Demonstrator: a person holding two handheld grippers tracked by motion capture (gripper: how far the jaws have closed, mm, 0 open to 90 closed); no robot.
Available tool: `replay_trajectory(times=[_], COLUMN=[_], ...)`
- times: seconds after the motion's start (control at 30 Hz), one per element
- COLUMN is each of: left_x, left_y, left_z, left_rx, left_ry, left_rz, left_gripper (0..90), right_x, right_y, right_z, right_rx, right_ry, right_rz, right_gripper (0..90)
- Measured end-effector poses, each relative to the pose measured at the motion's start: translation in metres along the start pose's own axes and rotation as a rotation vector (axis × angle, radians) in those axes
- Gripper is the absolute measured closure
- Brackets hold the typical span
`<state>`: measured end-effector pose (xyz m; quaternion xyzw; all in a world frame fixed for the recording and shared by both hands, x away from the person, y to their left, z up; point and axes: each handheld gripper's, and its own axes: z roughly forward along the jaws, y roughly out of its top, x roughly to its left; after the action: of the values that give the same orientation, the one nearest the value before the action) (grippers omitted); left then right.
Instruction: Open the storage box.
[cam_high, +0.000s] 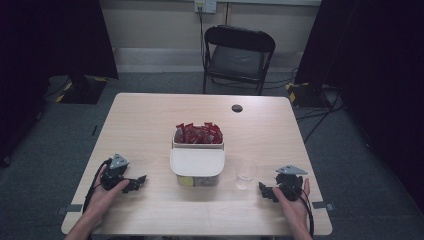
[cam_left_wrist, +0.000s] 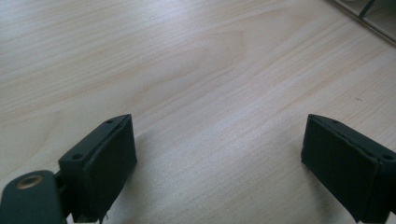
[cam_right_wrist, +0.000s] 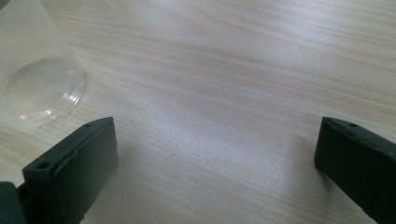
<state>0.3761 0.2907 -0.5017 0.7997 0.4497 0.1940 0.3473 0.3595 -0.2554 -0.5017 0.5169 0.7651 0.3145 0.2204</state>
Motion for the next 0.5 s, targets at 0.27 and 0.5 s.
replay_trajectory(times=[0.27, 0.5], left_x=[-0.0009, -0.0057], left_y=[0.0039, 0.0082], left_z=[-0.0021, -0.0082], left_rx=[0.005, -0.017], left_ry=[-0.023, -0.062], left_rz=[-0.047, -0.045], left_gripper=[16.0, 16.0], right_x=[0.0000, -0.0001], right_y=[0.0000, -0.0008], right_z=[0.0000, -0.0008], right_rx=[0.000, 0.001], right_ry=[0.000, -0.007], right_rz=[0.000, 0.003], right_gripper=[0.0, 0.0])
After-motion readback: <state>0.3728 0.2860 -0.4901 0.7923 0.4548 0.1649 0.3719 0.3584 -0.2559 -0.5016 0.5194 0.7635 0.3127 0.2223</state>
